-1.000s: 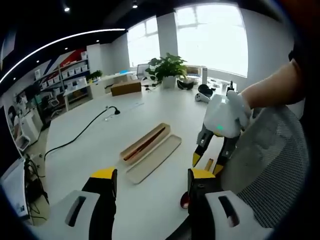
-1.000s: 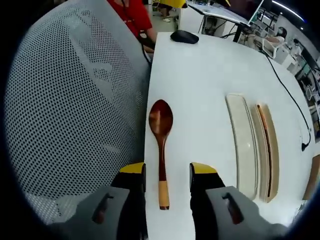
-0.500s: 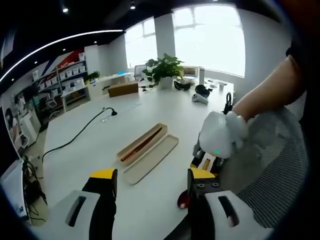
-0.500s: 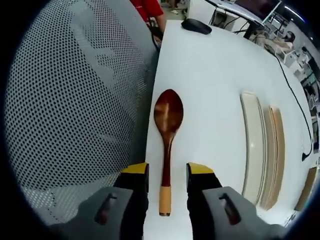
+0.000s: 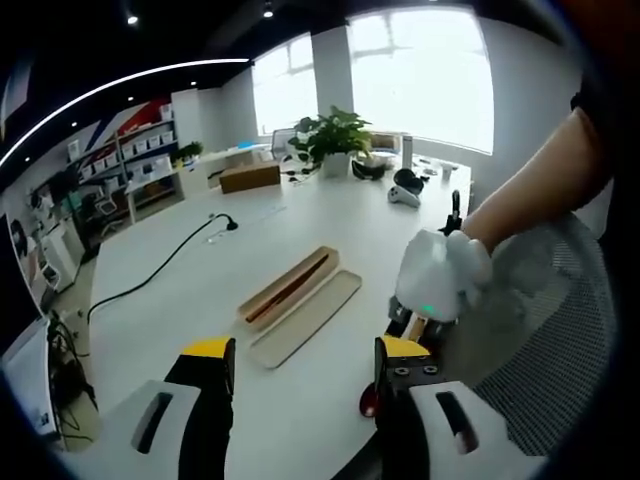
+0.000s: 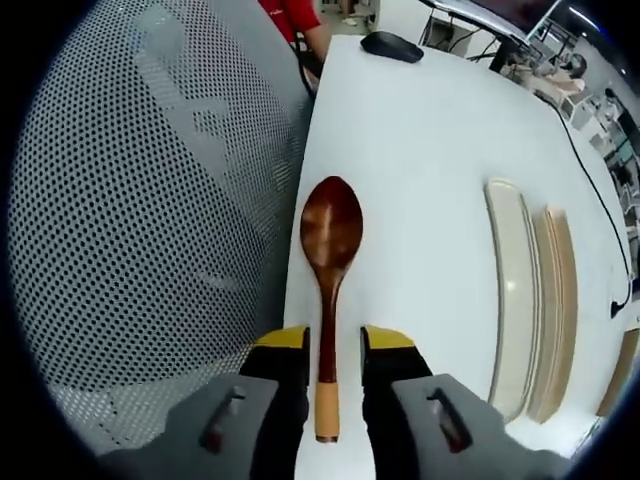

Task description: Arrange the utensils inside the cutlery case until each visible utensil rests in its matching compartment.

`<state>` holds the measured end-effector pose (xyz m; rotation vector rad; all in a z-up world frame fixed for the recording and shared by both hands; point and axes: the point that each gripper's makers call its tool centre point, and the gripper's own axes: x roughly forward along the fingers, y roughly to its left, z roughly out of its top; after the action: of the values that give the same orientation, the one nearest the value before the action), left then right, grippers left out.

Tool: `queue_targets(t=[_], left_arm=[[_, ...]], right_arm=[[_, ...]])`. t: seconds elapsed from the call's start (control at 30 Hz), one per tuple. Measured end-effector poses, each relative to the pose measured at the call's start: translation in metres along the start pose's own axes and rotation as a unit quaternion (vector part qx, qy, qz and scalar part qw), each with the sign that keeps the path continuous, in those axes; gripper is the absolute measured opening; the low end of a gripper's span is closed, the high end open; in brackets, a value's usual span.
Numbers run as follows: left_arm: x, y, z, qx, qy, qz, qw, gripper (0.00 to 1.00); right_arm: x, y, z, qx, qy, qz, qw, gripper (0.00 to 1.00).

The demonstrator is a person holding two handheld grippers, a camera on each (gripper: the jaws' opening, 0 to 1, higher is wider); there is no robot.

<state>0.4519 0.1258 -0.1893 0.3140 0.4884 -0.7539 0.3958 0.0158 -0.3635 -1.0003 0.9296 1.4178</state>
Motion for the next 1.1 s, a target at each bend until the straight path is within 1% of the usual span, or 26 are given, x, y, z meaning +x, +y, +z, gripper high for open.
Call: queue_targets(t=[0.07,0.13,0.2,0.23,0.27,0.4,0.53,0.63,0.77,0.9,0.97,1.0,1.03,1.1], left_arm=[[0.0,0.0,0.0,0.0,0.0,0.0,1.0,0.58],[0.001,0.0,0.0,0.0,0.0,-0.001,1.0,0.58],[0.001,-0.002,-0.001,0.001,0.003,-0.003,1.0,0.58],[0.001,-0.002,-0.001,0.002,0.003,-0.003,1.0,0.58],[0.001,-0.003,-0.002,0.002,0.004,-0.004,1.0,0.58],[0.002,-0.004,-0.005,0.004,0.009,-0.007,0.9999,0.58],[0.003,-0.004,-0.007,0.005,0.013,-0.008,0.9999,0.58],[0.004,-0.005,-0.009,0.008,0.018,-0.011,0.9997,0.57],[0.005,-0.008,-0.011,0.014,0.024,-0.015,0.9995,0.57],[0.006,-0.008,-0.013,0.019,0.029,-0.017,0.9992,0.56],[0.007,-0.009,-0.012,0.02,0.028,-0.022,0.9992,0.57],[0.007,-0.009,-0.011,0.019,0.023,-0.025,0.9992,0.6],[0.007,-0.008,-0.008,0.009,0.016,-0.025,0.9995,0.63],[0.006,-0.006,-0.006,-0.003,0.009,-0.026,0.9996,0.61]], right_arm=[[0.001,0.0,0.002,0.01,-0.003,-0.008,0.9999,0.15],[0.001,0.001,0.003,-0.004,-0.001,-0.006,1.0,0.14],[0.002,-0.001,0.006,0.013,-0.006,-0.01,0.9998,0.08],[0.003,-0.001,0.007,0.012,-0.006,-0.011,0.9998,0.02],[0.004,0.0,0.007,0.004,-0.004,-0.01,0.9999,0.02],[0.004,0.0,0.007,0.0,0.012,-0.014,0.9998,0.01],[0.004,0.0,0.006,-0.001,0.016,-0.017,0.9997,0.01],[0.004,0.0,0.006,-0.001,0.015,-0.018,0.9997,0.01],[0.003,-0.002,0.005,0.019,0.002,-0.017,0.9997,0.01],[0.003,0.0,0.006,0.02,0.005,-0.016,0.9997,0.01],[0.003,0.001,0.006,0.017,0.004,-0.017,0.9997,0.01],[0.003,0.002,0.006,0.015,0.002,-0.016,0.9998,0.0],[0.003,0.001,0.006,0.014,0.002,-0.017,0.9997,0.0],[0.003,0.001,0.006,0.004,0.004,-0.017,0.9998,0.0]])
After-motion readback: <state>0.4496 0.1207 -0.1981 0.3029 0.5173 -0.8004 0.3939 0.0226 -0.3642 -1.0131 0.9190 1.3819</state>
